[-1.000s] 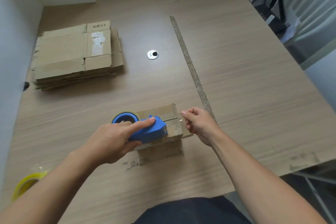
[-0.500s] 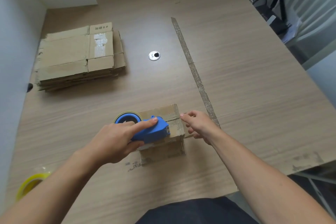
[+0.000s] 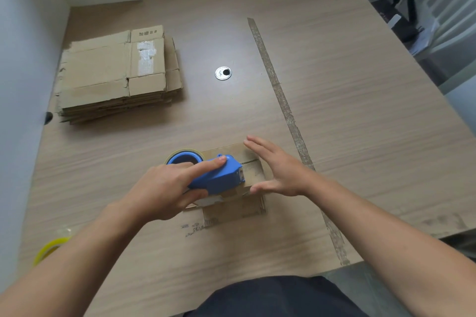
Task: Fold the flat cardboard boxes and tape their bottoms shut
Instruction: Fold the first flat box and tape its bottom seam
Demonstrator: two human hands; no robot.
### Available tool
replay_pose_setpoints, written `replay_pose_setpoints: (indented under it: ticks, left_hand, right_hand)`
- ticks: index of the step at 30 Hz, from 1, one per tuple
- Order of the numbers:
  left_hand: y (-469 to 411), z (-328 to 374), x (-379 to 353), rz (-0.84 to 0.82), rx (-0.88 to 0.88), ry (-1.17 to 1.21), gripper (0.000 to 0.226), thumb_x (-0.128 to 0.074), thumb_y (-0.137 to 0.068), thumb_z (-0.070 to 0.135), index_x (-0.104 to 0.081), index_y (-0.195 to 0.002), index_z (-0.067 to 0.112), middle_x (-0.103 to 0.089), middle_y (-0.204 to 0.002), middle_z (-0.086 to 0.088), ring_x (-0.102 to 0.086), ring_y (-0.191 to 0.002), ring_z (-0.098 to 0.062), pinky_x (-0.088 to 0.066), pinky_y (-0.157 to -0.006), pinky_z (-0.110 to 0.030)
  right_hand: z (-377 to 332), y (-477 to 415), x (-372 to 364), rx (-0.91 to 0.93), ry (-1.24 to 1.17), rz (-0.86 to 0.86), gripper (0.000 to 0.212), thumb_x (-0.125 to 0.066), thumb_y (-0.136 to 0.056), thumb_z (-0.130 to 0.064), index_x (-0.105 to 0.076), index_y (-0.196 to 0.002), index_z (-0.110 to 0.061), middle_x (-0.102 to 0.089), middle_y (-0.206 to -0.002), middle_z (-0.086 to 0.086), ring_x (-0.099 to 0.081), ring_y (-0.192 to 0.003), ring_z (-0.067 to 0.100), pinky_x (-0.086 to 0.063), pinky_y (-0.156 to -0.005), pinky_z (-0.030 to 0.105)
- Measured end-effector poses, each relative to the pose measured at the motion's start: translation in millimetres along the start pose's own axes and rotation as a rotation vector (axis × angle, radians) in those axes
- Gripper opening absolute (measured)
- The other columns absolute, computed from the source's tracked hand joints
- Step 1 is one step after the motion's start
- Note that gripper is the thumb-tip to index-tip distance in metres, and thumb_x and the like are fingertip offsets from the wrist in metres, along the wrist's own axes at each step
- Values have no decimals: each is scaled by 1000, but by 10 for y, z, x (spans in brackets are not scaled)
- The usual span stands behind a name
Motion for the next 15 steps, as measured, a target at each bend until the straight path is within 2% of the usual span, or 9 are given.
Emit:
replay_pose_setpoints:
  ticks: [3,7,9,11,13,15]
  left_hand:
    - [-8,0,10,7,-2,-18,85,-58,-93,49,12,-128,80,-61,-117,15,-58,-85,-21,-49,-73,-35]
    - [-13,-23,105,-5,-32,4,87,-62,-93,44,7,-131,80,-62,-125,13,-56,-84,-22,-47,-73,-34]
    - [-16,-50,180,-23,-39,39,87,-64,-92,41,2,-133,79,-63,-122,12,-48,-78,-18,-40,-69,-31]
    - [-13,-79,243,-63,-39,44,86,-63,-93,39,2,-133,79,-62,-115,9,-46,-75,-19,-36,-68,-30]
    - [-24,-82,290,-101,-36,54,84,-61,-92,41,1,-133,80,-63,-108,6,-48,-74,-21,-38,-69,-32]
    - [-52,-64,341,-127,-32,68,76,-56,-88,48,-5,-134,79,-65,-104,3,-49,-74,-22,-41,-70,-33]
  right_hand:
    - [26,-42,-4,42,-43,52,91,-84,-76,-41,-30,-149,-41,-16,-161,-10,-19,-147,7,-23,-115,24]
    - [66,-20,-46,66,-58,82,77,-83,-77,-41,-43,-142,-30,-22,-157,-10,-22,-141,0,-23,-108,15]
    - [75,1,-55,71,-66,99,75,-83,-78,-40,-45,-141,-27,-21,-154,-15,-21,-140,-3,-19,-105,5]
    - [78,13,-56,78,-71,104,73,-83,-78,-38,-46,-140,-25,-20,-154,-16,-21,-140,-3,-16,-104,1]
    - [67,10,-55,83,-64,93,72,-82,-79,-38,-47,-140,-24,-20,-156,-13,-22,-142,-1,-19,-108,7]
    - [52,-7,-54,84,-52,79,70,-81,-80,-38,-47,-140,-25,-20,-157,-14,-23,-144,3,-24,-113,19]
Point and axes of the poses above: each hand's wrist, its own y-axis away from the middle knuckle, its own x-axis out of the back of the hand, z = x × y, the point moved 1 cm from there along -y, towards the middle knuckle
